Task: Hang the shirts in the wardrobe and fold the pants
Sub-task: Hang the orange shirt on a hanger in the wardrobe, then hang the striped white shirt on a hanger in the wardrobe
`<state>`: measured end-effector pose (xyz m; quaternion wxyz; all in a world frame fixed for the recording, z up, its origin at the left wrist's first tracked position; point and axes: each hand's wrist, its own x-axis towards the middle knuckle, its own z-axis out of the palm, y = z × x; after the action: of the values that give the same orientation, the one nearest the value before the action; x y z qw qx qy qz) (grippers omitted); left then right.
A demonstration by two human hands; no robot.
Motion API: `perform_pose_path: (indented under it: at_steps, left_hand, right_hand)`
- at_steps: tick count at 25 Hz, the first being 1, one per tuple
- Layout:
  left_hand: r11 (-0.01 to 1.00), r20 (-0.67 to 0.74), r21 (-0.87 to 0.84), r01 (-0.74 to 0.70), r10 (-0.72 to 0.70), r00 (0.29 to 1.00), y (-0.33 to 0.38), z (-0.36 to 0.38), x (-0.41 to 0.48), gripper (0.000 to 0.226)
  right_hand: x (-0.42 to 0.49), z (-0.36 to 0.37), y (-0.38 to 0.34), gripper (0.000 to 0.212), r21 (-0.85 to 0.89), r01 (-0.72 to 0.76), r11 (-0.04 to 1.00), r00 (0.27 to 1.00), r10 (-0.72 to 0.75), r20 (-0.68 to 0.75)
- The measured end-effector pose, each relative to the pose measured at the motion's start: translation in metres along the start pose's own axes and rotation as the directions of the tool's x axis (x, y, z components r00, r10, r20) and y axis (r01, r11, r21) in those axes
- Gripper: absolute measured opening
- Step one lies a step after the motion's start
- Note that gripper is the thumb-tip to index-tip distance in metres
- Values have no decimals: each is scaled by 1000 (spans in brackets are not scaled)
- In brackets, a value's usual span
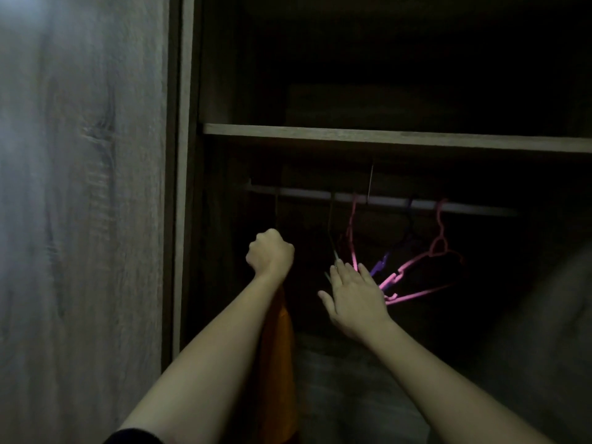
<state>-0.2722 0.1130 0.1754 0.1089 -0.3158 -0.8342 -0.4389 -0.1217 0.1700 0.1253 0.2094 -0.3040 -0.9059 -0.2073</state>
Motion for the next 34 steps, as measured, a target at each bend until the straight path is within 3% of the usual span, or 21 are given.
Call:
perform_pose_path:
  at_steps: [3,6,7,10,13,17,21,24,27,31,34]
  left_hand:
    - [998,52,61,-13,10,999,3,0,4,20]
    - [960,72,258,-112,96,993,10,-20,-5,48]
    - [954,30,241,-179,177,984,9,-31,-15,50]
    - [906,-191,-60,-419,401,896,-21,-72,-57,42]
    - [866,-412,-88,-493,419,809,-98,-106,-98,41]
    - [944,-479,69,-322,314,820,-221,-143,-132,35]
    - [966,-356,249,-67,156,921,-351,-191,-160,30]
    - [921,-220,374,109,-27,975,-441,-226,-182,39]
    - [817,-103,513,265,-247,963,-517,-254,-208,39]
    - [669,12,720,185,-279,960,-572,-261,-241,68]
    - [690,7,689,223,-314,949,-575,-259,-244,70]
  right_hand:
    - [-1,0,1,64,3,-11,1000,1000,11,1]
    - [3,-7,0,62,22,-5,1000,995,7,-98]
    - [3,-12,-5,61,35,5,999,988,0,-153]
    - [0,-23,-33,55,172,54,984,932,12,-361]
    - [-21,-26,-93,47,303,194,933,909,-54,-414]
    - [-43,-12,-198,45,380,349,857,883,-164,-440]
    - [-53,13,-309,46,475,444,760,884,-287,-368]
    - [-59,30,-377,49,537,439,720,897,-377,-229]
    - [-63,46,-439,52,604,449,658,871,-472,-134]
    - [-67,58,-507,51,683,434,588,812,-583,-14]
    - [-80,64,-557,43,799,326,505,769,-634,86]
